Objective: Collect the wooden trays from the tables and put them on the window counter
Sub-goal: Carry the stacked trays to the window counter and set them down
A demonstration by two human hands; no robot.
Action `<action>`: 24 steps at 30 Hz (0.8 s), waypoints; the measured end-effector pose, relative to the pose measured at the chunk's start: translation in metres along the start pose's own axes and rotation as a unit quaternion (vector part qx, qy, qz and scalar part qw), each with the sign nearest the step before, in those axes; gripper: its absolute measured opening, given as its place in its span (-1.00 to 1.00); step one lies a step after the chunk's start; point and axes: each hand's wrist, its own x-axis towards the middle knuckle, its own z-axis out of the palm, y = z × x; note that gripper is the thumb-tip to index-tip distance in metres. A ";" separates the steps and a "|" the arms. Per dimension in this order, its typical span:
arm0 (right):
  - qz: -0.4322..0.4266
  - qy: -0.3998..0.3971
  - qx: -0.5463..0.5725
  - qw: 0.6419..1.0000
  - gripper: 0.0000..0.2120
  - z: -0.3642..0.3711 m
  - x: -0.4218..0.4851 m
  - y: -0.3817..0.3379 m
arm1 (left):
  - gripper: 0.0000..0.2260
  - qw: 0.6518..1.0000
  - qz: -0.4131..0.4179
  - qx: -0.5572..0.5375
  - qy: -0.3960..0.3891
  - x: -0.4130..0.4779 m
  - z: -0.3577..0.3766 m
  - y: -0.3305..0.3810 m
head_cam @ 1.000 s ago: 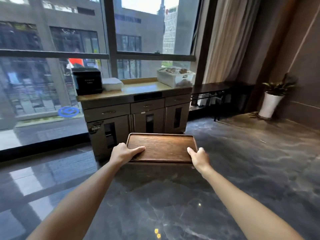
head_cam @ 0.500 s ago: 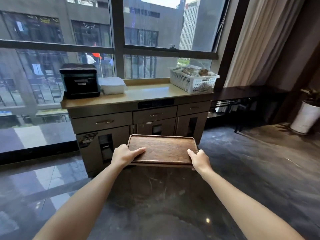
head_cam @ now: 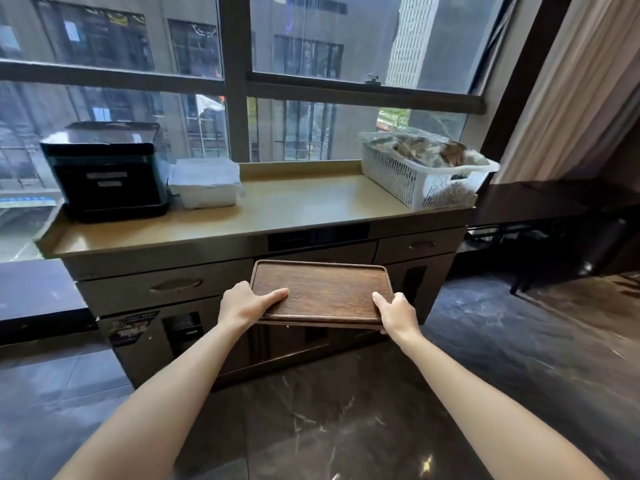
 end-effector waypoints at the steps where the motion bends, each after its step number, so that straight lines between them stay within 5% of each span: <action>1: -0.003 -0.009 0.001 1.000 -0.54 0.006 0.027 -0.003 | -0.35 1.000 -0.005 0.003 0.005 0.022 0.008 0.004; 13: -0.045 -0.085 0.001 0.995 -0.54 0.052 0.334 -0.101 | -0.49 0.997 -0.057 -0.003 0.047 0.279 0.055 0.090; 24: -0.029 -0.092 -0.030 0.995 -0.61 0.147 0.537 -0.158 | -0.49 0.996 -0.086 0.000 0.029 0.508 0.093 0.089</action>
